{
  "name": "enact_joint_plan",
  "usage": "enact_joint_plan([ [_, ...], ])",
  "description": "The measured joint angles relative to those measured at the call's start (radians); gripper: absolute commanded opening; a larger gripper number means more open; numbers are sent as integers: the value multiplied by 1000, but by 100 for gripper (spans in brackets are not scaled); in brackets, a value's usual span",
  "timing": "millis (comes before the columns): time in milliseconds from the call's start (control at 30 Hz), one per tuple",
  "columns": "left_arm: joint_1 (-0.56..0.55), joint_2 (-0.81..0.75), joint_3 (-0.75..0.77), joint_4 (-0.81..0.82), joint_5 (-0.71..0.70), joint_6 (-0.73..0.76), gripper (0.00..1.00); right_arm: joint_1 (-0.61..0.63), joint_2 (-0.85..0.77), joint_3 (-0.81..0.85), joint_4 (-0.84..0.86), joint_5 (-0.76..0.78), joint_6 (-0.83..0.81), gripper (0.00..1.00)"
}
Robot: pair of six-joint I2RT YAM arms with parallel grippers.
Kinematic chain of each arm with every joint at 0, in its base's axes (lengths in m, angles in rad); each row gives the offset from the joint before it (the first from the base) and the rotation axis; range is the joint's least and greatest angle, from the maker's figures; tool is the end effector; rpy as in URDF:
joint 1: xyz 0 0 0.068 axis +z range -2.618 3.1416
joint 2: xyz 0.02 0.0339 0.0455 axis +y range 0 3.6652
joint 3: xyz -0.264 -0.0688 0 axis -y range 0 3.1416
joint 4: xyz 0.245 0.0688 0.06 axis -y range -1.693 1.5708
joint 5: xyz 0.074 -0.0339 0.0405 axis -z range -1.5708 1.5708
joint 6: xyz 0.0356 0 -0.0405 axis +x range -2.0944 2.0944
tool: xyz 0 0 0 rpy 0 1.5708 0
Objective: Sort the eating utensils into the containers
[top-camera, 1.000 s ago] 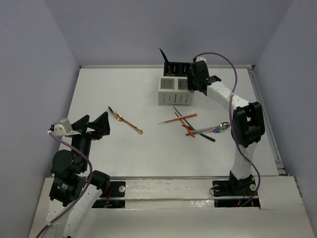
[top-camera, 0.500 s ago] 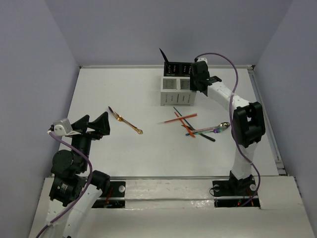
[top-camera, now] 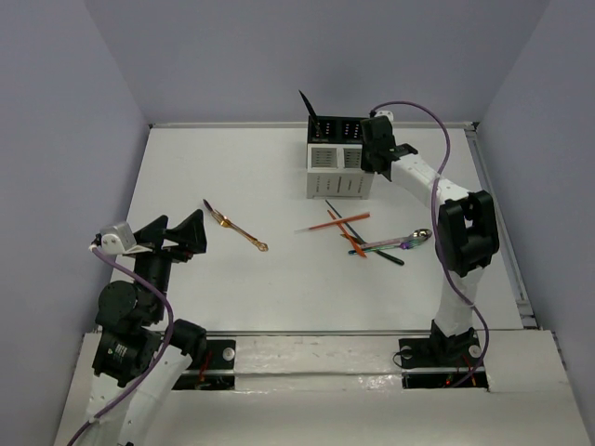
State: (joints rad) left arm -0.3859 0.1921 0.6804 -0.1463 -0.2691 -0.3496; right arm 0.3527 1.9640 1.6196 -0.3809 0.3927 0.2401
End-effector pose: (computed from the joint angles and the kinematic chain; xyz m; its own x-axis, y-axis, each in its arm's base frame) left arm 0.0509 -0.0105 0.3682 0.2471 -0.4568 -0.8546 0.2293 0.8844 -0.4065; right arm 0.4289 0.1434 0.2602 -0.6167 0.0071 -0.7872 0.0991 0.9927 -0.0686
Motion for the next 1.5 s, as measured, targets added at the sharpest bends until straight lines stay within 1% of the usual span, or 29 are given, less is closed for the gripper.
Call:
enact_joint_plan([
  [367, 0, 0, 0, 0, 0, 0, 99, -3, 0, 0, 0, -5, 53, 26],
  [433, 0, 0, 0, 0, 0, 0, 99, -6, 0, 0, 0, -13, 76, 32],
  [467, 0, 0, 0, 0, 0, 0, 99, -6, 0, 0, 0, -18, 91, 39],
  [567, 0, 0, 0, 0, 0, 0, 99, -7, 0, 0, 1, -29, 116, 50],
  [600, 0, 0, 0, 0, 0, 0, 99, -7, -1, 0, 1, -32, 120, 55],
  [667, 0, 0, 0, 0, 0, 0, 99, -7, -5, 0, 1, -35, 128, 60],
  [700, 0, 0, 0, 0, 0, 0, 99, -7, -11, -6, 5, -38, 127, 64],
  [800, 0, 0, 0, 0, 0, 0, 99, -7, -50, -41, 24, -53, 119, 68],
  [900, 0, 0, 0, 0, 0, 0, 99, -7, -142, -111, 74, -111, 101, 68],
  [1033, 0, 0, 0, 0, 0, 0, 99, 0, -241, -164, 134, -177, 77, 68],
  [1167, 0, 0, 0, 0, 0, 0, 99, 45, -313, -211, 210, -246, 33, 63],
  [1200, 0, 0, 0, 0, 1, 0, 99, 57, -315, -212, 220, -262, 19, 60],
  [1267, 0, 0, 0, 0, 1, 0, 99, 120, -312, -212, 241, -299, -10, 56],
  [1300, 0, 0, 0, 0, 1, 0, 99, 156, -304, -211, 246, -316, -24, 51],
  [1333, 0, 0, 0, 0, 1, 0, 99, 189, -291, -204, 250, -338, -35, 49],
  [1400, 0, 0, 0, 0, 1, 0, 99, 257, -241, -172, 259, -388, -52, 43],
  [1500, 0, 0, 0, 0, 3, 0, 99, 344, -133, -102, 258, -443, -63, 39],
])
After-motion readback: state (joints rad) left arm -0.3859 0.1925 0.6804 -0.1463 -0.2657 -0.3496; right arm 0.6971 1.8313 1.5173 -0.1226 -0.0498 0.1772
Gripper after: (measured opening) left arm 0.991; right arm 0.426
